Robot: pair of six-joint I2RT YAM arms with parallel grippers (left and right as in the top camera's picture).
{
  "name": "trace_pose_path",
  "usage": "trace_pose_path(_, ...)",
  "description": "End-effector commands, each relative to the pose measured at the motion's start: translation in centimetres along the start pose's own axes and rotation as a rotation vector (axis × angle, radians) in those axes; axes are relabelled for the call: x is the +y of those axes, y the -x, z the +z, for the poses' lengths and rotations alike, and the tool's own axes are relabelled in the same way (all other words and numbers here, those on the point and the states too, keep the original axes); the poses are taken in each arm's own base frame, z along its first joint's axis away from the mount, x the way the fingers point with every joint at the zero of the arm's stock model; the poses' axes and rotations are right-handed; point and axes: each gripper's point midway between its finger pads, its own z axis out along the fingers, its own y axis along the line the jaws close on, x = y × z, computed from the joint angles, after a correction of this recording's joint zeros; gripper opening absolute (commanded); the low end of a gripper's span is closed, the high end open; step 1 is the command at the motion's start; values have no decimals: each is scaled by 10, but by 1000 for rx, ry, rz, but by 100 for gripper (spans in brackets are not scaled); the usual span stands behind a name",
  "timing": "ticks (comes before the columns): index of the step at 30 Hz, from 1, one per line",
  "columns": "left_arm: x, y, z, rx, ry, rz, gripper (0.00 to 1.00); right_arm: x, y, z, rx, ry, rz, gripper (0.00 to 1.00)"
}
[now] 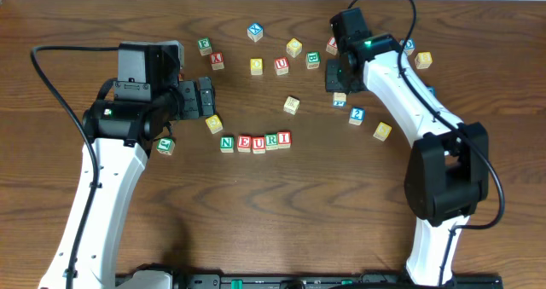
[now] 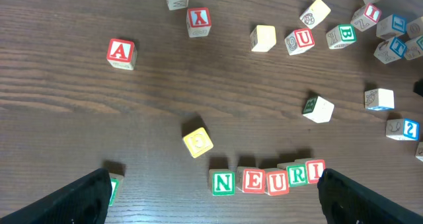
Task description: Spell out NEURIPS
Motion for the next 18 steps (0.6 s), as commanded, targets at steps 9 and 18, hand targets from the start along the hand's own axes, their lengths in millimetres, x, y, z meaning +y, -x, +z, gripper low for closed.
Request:
trace_pose_path(9, -3, 9, -8, -30, -11, 9, 98, 5, -5, 19, 18, -7, 0, 1)
trace_pose_path(18, -3, 9, -8, -30, -11, 9, 98, -2, -5, 20, 16, -35, 1, 1)
